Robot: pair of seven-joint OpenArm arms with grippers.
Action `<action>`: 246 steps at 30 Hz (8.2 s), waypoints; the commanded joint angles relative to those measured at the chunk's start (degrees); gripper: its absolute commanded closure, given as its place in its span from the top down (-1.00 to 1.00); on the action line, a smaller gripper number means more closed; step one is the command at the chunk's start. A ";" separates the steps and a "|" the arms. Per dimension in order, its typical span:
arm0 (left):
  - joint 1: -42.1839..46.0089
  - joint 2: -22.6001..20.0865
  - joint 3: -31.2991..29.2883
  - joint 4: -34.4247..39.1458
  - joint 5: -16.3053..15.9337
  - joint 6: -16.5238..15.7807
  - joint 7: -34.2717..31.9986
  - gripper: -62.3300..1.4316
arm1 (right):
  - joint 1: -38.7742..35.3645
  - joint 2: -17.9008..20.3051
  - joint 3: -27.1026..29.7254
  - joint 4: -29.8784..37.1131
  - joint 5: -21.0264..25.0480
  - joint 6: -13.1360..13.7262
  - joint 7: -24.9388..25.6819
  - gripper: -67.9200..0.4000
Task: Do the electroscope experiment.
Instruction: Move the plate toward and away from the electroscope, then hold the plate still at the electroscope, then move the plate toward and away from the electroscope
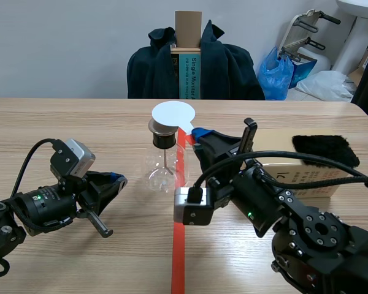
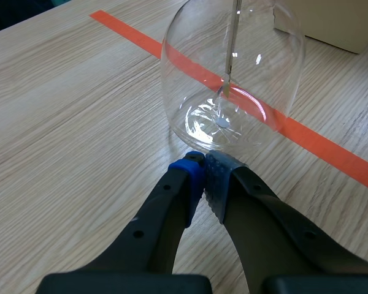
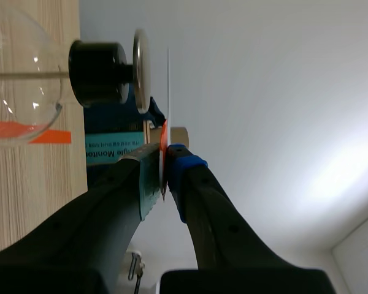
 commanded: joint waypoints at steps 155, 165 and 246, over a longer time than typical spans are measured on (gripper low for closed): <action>0.63 -0.22 -0.07 1.42 -0.52 4.31 -3.61 -0.86 | 0.70 0.31 0.76 0.79 -1.60 0.87 -5.14 -0.97; 0.63 -0.22 -0.07 1.42 -0.11 4.17 -3.63 -0.86 | 0.70 0.28 0.76 0.79 -1.81 0.87 3.37 -0.97; 0.63 -0.20 -0.07 1.42 -0.13 4.20 -3.85 -0.86 | 0.70 0.28 0.76 0.79 -2.69 0.44 0.81 -0.97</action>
